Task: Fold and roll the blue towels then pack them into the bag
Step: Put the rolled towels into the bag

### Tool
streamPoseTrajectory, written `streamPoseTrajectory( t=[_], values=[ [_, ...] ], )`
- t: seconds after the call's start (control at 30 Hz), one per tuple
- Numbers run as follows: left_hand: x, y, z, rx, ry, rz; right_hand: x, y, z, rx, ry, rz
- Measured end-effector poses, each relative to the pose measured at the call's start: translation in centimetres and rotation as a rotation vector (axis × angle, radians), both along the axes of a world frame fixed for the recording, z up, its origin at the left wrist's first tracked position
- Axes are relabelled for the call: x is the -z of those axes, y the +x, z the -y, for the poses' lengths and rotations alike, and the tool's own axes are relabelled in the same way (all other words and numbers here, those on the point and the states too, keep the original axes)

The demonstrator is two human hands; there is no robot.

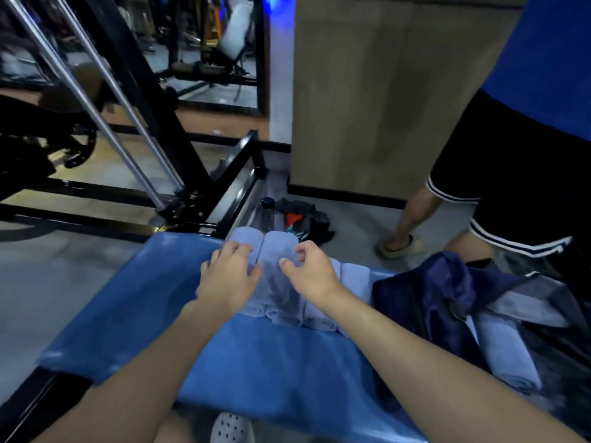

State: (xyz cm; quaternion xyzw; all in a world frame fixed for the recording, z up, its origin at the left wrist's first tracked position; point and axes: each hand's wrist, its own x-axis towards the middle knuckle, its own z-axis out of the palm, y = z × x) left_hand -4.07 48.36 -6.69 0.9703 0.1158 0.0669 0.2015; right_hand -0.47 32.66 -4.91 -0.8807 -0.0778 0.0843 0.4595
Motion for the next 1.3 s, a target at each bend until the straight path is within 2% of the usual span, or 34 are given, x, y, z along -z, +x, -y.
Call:
streamPoseTrajectory(
  t=[0.17, 0.33, 0.53, 0.6, 0.67, 0.73, 0.87, 1.0, 1.17, 1.3],
  values=[
    [1.8, 0.1, -0.6, 0.038, 0.109, -0.013, 1.1, 1.4, -1.6, 0.017, -0.056, -0.132],
    [2.1, 0.0, -0.8, 0.063, 0.088, 0.003, 2.2, 1.9, -2.6, 0.112, -0.014, -0.204],
    [1.8, -0.5, -0.7, 0.065, 0.059, 0.016, 2.5, 1.4, -3.1, 0.156, 0.218, -0.204],
    [1.3, -0.7, -0.5, 0.06, 0.016, 0.073, 2.0, 0.8, -2.4, 0.159, 0.287, -0.185],
    [0.4, -0.6, 0.1, 0.058, -0.113, 0.162, 1.2, 0.1, -1.0, 0.153, 0.348, -0.154],
    [-0.8, -0.6, 1.5, 0.033, -0.349, 0.207, -0.1, -0.8, 1.1, 0.147, 0.406, -0.126],
    [-3.7, -0.3, 6.5, 0.076, -0.836, 0.086, -3.0, -3.4, 7.2, 0.158, 0.541, -0.077],
    [-5.7, -0.6, 12.8, 0.273, -1.078, -0.048, -5.0, -6.3, 14.2, 0.182, 0.672, 0.0],
    [-7.0, -1.6, 22.7, 0.432, -1.2, -0.133, -6.0, -10.1, 23.6, 0.289, 0.7, 0.088],
    [-7.0, -2.9, 29.9, 0.512, -1.16, -0.041, -5.8, -12.7, 30.3, 0.365, 0.625, 0.1]
  ],
)
